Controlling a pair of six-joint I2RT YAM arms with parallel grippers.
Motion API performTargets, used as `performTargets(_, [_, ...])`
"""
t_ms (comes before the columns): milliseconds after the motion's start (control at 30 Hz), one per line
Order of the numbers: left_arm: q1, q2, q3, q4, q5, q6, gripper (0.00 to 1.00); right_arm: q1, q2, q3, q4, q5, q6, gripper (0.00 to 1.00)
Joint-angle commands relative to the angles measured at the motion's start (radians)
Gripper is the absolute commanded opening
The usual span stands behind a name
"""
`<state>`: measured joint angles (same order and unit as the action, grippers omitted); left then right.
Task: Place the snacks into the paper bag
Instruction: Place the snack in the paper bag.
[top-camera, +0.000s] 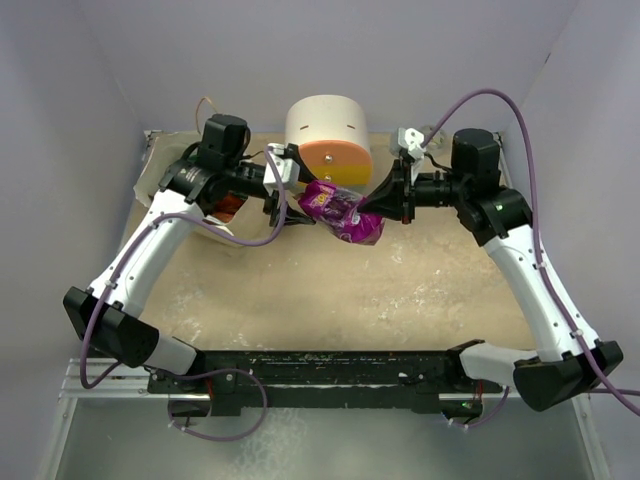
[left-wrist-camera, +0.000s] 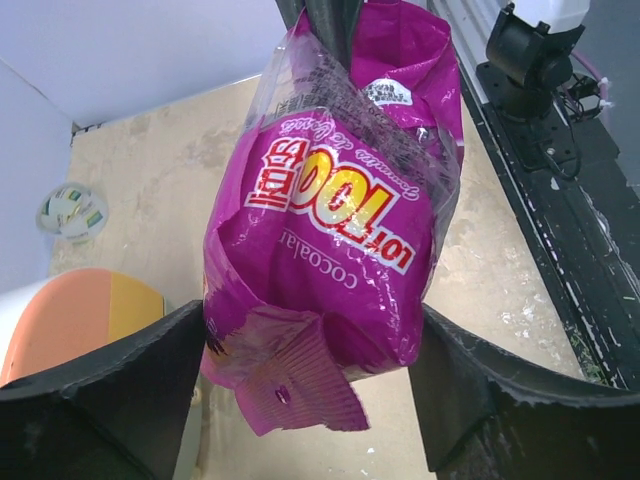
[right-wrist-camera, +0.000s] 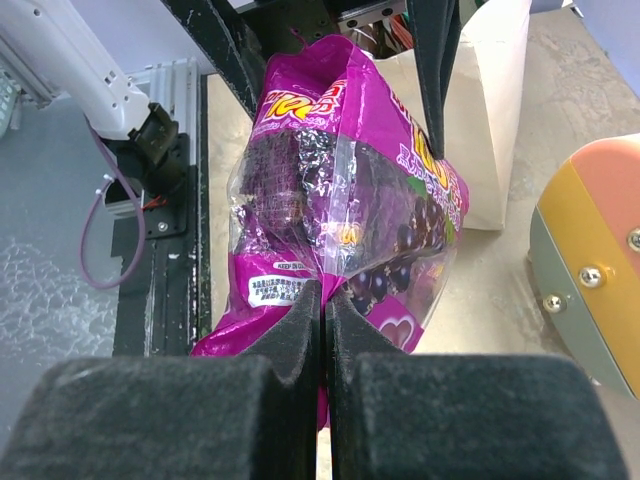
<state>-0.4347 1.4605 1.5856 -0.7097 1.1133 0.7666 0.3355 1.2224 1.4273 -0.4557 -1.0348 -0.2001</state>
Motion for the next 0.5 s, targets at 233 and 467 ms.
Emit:
performTargets(233, [-0.012,-0.036,-0.024,0.060,0.118,-0.048,0.54,-0.003,-0.051,-0.035,0.134,-0.043,0.028,0.00])
performTargets(467, [-0.012,-0.057,-0.028,0.034,0.092,-0.034,0.28,-0.014,-0.059,-0.053,0.134,0.033,0.025,0.01])
